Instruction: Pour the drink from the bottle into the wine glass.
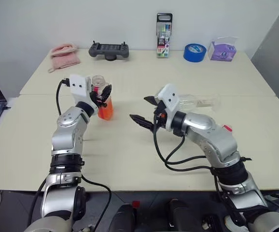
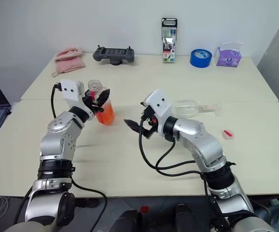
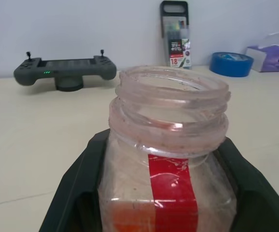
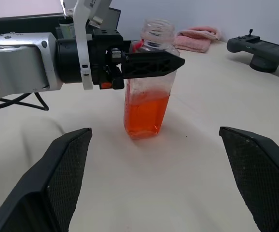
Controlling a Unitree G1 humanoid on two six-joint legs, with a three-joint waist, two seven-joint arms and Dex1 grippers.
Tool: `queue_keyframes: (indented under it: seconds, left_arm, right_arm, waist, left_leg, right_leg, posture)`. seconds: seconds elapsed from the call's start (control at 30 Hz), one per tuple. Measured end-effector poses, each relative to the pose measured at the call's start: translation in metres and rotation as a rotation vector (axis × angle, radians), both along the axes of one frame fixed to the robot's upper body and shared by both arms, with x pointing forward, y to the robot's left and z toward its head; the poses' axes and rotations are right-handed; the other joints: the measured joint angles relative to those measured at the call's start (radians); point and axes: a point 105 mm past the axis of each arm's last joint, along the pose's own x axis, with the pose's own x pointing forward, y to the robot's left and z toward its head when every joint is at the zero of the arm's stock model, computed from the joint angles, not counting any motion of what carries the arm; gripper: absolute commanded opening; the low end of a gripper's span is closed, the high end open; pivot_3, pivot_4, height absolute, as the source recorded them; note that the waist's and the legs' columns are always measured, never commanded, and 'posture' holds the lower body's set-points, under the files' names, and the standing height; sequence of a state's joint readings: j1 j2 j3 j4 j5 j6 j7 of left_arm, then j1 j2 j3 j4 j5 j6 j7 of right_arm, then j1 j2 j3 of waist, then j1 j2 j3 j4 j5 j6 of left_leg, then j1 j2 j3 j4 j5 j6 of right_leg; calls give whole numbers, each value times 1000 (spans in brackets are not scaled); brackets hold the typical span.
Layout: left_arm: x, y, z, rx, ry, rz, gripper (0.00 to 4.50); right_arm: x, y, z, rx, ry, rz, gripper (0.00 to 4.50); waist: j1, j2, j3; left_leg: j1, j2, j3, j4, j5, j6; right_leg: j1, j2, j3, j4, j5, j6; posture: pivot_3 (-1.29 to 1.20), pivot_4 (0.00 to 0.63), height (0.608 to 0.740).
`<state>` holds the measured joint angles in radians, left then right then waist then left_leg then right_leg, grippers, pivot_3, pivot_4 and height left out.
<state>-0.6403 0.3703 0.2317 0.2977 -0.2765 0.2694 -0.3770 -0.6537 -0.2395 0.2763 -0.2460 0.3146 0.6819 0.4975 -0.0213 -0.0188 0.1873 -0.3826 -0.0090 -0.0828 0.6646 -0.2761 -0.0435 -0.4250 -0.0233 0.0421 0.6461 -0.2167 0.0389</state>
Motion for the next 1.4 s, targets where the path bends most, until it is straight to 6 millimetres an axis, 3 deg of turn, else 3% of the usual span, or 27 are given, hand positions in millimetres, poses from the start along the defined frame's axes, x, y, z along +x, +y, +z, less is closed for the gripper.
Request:
queue_keyframes:
  seconds: [0.07,0.3,0.33,0.77,0.9,1.23,1.4]
  left_arm:
    - [0,6,-1,-12,-7,24,2140]
    - [-2,15,-6,-19,-15,68,4385]
    - [-3,16,-8,-18,-11,72,4451]
    - [-10,22,-27,2,36,104,4451]
    - [-23,22,-29,22,30,100,4451]
    - [-71,28,-53,36,123,115,4451]
    - [-100,18,-66,26,173,24,4451]
  right_arm:
    - [2,-2,-2,-15,-4,-13,4500]
    - [4,-8,-4,-41,-11,-16,4500]
    - [4,-8,-5,-42,-9,-18,4500]
    - [9,-14,-5,-44,-15,-47,4500]
    - [12,-20,-9,-52,-13,-67,4500]
    - [28,-76,-26,-164,-30,-187,4500]
    - [36,-121,-23,-365,-147,-299,4500]
  waist:
    - [-2,0,0]
    - [-8,0,0]
    - [-8,0,0]
    - [-9,0,0]
    - [-10,0,0]
    - [-10,0,0]
    - [-9,0,0]
  left_leg:
    - [1,0,0,0,-1,1]
    - [3,0,0,0,-1,2]
    - [3,0,0,0,-1,2]
    - [2,0,0,0,-1,1]
    - [3,1,0,-1,-1,1]
    - [3,1,1,-1,-1,2]
    - [3,1,2,0,-1,2]
  right_leg:
    - [0,1,0,1,0,0]
    - [0,4,-1,3,1,-1]
    - [0,4,-1,3,1,-1]
    - [0,4,0,2,1,-1]
    - [0,4,0,2,1,-1]
    - [0,3,1,1,1,-1]
    - [1,3,1,1,0,-1]
  posture:
    - [0,150,740]
    - [0,150,740]
    - [0,150,740]
    - [0,150,740]
    - [0,150,740]
    - [0,150,740]
    - [0,150,740]
